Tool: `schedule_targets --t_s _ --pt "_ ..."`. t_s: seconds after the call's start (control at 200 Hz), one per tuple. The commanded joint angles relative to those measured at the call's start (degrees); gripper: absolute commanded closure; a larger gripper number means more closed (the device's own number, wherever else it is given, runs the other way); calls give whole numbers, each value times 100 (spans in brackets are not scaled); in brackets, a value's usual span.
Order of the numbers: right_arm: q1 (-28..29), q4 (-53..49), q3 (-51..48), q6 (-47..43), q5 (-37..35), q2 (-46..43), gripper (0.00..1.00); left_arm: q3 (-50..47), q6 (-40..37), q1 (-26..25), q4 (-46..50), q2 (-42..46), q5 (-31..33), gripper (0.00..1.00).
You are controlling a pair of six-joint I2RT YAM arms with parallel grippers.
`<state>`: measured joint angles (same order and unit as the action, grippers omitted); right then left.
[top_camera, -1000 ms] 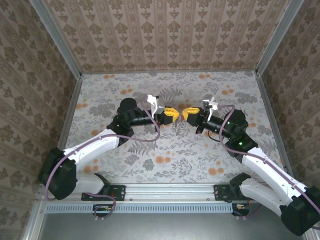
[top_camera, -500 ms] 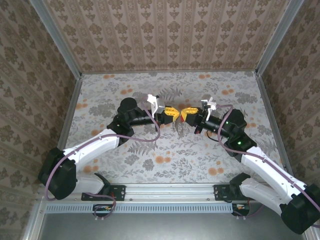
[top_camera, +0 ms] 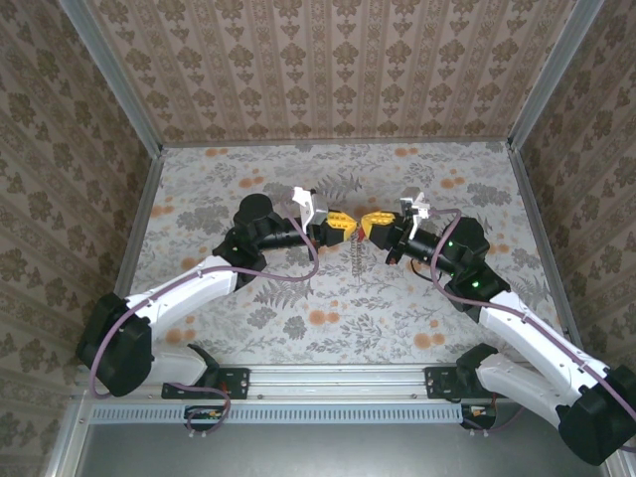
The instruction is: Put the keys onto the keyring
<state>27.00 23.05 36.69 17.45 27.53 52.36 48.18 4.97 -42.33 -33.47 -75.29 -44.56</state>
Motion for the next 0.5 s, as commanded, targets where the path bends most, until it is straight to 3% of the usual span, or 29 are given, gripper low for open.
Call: schedule_targets --t_s 0.0,0.495 --pt "-102 -226 24 -111 -387 -18 100 218 -5 -54 -256 75 -222 100" --pt "-174 -318 -170 52 -169 -63 100 104 14 -65 -467 181 -29 100"
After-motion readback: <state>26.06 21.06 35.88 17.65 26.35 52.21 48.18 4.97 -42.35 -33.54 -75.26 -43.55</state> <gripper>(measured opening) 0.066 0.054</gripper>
